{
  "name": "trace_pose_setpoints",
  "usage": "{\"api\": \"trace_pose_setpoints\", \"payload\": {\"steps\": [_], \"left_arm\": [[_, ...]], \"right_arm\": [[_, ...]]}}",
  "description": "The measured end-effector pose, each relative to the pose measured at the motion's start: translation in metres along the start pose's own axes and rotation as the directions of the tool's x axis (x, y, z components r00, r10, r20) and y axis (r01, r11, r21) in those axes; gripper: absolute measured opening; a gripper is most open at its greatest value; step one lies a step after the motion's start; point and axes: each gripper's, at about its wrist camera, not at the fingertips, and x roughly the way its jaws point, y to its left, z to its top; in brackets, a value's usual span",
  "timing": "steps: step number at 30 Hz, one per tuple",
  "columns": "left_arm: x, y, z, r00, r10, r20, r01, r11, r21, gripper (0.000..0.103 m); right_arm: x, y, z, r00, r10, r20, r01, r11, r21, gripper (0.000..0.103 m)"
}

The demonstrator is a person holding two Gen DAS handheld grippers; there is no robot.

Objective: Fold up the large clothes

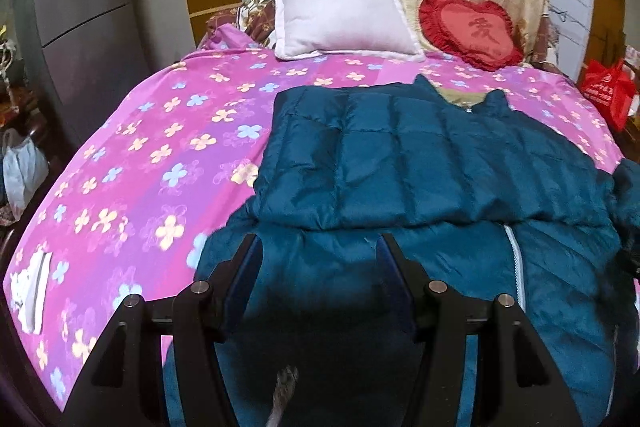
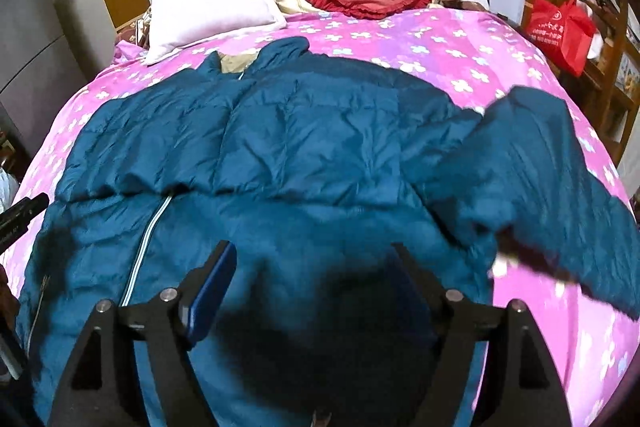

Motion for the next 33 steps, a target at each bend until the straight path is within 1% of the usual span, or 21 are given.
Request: {"api": "trace_pose_setpoints", "payload": {"steps": [4,12,17,20,27,33], "left_arm": [[-0.015,-0.009,-0.012,1.0,-0.003,0.019,0.003,1.0,0.014,0.04],[-0.015,-0.02,-0.028,0.999,-0.039,0.02,0.038,0.999,0.027,0.04],[-0.014,-0.026,-0.031,0.999,-0.029,0.03,0.027,0.997,0.068,0.04],[-0.012,-0.028,-0.032,0.999,-0.038,0.019,0.037,0.996,0.075,0.04],[-0.009,-0.036,-0.035,0.999,-0.044,0.019,0.042,0.995,0.093,0.04],[-0.007,-0.043,-0.037,0.998,-0.065,0.022,0.062,0.994,0.094,0.04]], "right_arm": [[-0.018,0.004,-0.016,1.0,0.011,0.006,-0.011,1.0,-0.011,0.081],[-0.037,0.007,-0.037,1.0,-0.01,0.018,0.01,1.0,-0.002,0.084],[-0.036,0.011,-0.044,0.999,-0.033,-0.004,0.033,0.999,-0.01,0.084],[-0.035,0.015,-0.045,0.999,-0.051,0.004,0.051,0.999,-0.015,0.085],[-0.025,0.021,-0.046,0.999,-0.032,-0.011,0.032,0.999,-0.005,0.085],[-0.023,0.021,-0.05,1.0,-0.024,-0.008,0.024,1.0,0.014,0.085]]}}
